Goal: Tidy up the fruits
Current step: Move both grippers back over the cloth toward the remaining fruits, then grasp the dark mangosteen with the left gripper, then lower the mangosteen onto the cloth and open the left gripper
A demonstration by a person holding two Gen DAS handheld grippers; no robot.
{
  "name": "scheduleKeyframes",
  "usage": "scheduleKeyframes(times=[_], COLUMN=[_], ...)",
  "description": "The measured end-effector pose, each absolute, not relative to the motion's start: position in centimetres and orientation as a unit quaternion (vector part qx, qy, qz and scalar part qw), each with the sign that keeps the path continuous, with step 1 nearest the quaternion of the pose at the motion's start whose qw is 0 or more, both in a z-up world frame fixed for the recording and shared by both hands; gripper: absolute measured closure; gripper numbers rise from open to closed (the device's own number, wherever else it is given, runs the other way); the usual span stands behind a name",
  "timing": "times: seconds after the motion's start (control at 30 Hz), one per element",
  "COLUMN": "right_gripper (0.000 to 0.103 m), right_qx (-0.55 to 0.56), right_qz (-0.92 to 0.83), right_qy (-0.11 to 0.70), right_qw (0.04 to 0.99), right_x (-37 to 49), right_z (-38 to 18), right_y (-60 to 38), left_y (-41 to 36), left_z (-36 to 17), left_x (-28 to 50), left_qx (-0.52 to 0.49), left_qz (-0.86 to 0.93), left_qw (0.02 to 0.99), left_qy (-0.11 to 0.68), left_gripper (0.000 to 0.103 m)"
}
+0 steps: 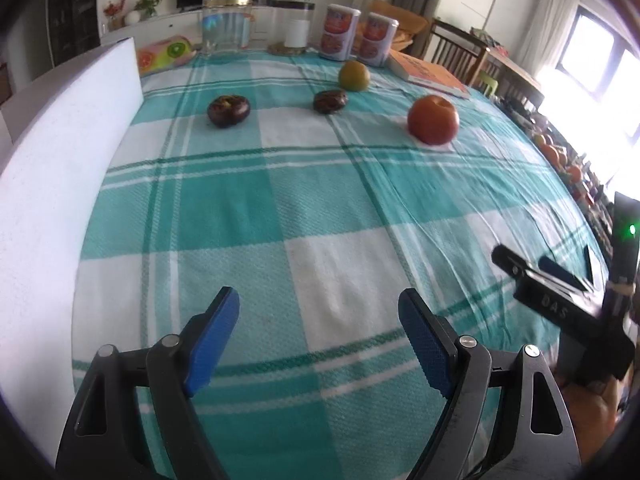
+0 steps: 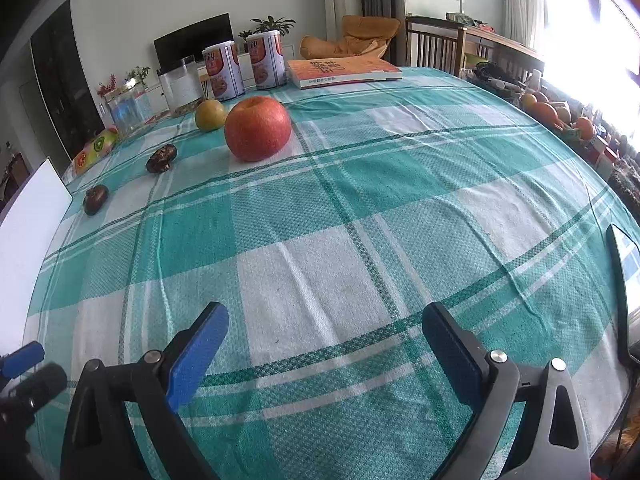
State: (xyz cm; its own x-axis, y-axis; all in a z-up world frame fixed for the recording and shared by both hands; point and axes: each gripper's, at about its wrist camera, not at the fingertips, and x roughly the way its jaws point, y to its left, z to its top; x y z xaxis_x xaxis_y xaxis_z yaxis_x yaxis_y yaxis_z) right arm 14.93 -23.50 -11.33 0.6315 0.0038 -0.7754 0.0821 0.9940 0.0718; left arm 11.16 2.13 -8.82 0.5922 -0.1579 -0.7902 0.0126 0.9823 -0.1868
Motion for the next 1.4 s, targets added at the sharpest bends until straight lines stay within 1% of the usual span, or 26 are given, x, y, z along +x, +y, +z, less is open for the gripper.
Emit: scheduleKeyframes(times=[0.13, 0.2, 0.37, 0.5, 0.6, 0.63, 0.67, 0.7, 0.9, 1.03, 1.13, 1.4], right_gripper=[0.006, 0.005, 0.003, 0.000, 0.000, 0.000, 0.000, 0.000, 0.000, 0.000, 0.000, 0.000], right_qx=[0.056, 0.055, 0.049, 0.049, 0.046, 0.045, 0.044, 0.043, 0.042, 0.042, 0.044, 0.043], right_qz=[-0.017, -0.016, -0.015, -0.010, -0.012, -0.012, -0.012, -0.012, -0.013, -0.013, -0.012, -0.013], right_qy=[0.442, 0.442, 0.446, 0.448, 0.450, 0.450, 0.451, 0.451, 0.452, 0.452, 0.451, 0.451], right_qw=[0.895, 0.895, 0.894, 0.893, 0.892, 0.892, 0.892, 0.891, 0.891, 0.891, 0.891, 0.891], right_x=[15.2, 15.2, 15.3, 15.4, 15.5, 15.5, 15.5, 15.5, 15.6, 15.7, 15.6, 15.6], right_z=[-11.8, -11.8, -11.9, -12.0, -12.0, -12.1, -12.1, -12.1, -12.1, -12.1, -12.1, -12.1], right_y=[-23.5, -23.5, -23.2, -23.2, -23.1, -23.0, -23.0, -23.0, -23.0, -22.9, -22.9, -23.0], left_y=[5.0, 5.9, 7.3, 7.8, 7.8, 7.8, 7.7, 7.6, 6.6, 5.0, 3.4, 1.0], left_z=[-8.1, -8.3, -10.2, -11.7, -12.1, -12.1, -12.0, -11.8, -11.0, -9.7, -9.3, -10.1], left_x=[15.9, 18.7, 26.2, 28.8, 29.1, 29.2, 29.1, 29.1, 27.5, 23.6, 20.1, 12.6], left_qx=[-0.121, -0.127, -0.111, -0.086, -0.062, -0.053, -0.047, -0.039, -0.017, -0.032, -0.023, -0.003], left_qz=[0.023, 0.050, 0.082, 0.095, 0.098, 0.097, 0.093, 0.091, 0.087, 0.061, 0.030, -0.025], left_qw=[0.909, 0.911, 0.896, 0.890, 0.894, 0.895, 0.897, 0.899, 0.898, 0.900, 0.898, 0.888], left_qy=[0.398, 0.390, 0.421, 0.438, 0.433, 0.433, 0.429, 0.427, 0.432, 0.431, 0.438, 0.459], left_gripper=[0.019, 0.019, 0.019, 0.019, 0.022, 0.031, 0.048, 0.053, 0.054, 0.054, 0.054, 0.054])
